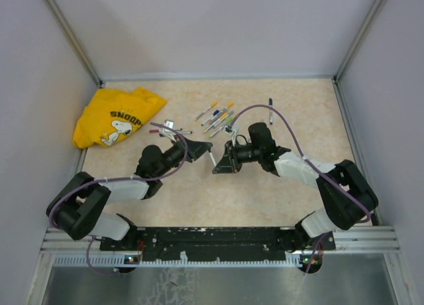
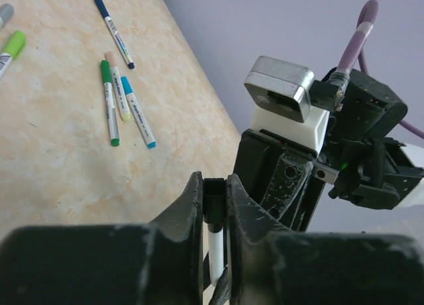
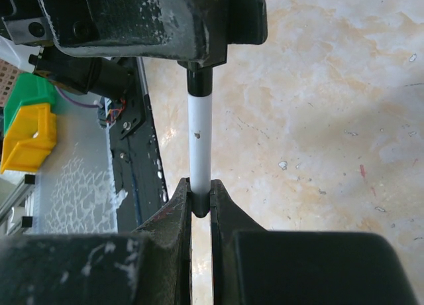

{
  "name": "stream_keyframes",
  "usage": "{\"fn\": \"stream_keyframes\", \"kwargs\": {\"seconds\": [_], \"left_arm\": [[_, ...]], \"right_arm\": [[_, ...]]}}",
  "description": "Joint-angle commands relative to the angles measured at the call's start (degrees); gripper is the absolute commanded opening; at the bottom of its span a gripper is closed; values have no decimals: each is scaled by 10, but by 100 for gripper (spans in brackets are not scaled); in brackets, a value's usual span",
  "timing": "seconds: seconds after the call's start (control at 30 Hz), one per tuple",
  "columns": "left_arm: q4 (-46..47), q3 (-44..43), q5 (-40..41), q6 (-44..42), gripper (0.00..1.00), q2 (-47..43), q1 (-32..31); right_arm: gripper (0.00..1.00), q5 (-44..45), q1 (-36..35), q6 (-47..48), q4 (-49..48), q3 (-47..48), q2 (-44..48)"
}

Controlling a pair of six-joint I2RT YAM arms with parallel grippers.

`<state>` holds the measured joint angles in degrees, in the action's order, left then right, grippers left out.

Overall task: Open the pen caps
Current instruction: Open the pen cap from the pen.

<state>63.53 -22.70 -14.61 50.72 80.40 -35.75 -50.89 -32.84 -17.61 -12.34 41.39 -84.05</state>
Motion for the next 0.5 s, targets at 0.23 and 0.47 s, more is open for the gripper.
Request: {"fn": "stream_keyframes", "kwargs": {"seconds": [0.23, 0.47], "left_arm": [[72, 7, -24, 15, 0, 3, -4], [97, 24, -20, 24, 0, 0, -17]], "right_arm": [[23, -28, 4, 41, 26, 55, -2], [51, -27, 5, 42, 23, 52, 3]]}}
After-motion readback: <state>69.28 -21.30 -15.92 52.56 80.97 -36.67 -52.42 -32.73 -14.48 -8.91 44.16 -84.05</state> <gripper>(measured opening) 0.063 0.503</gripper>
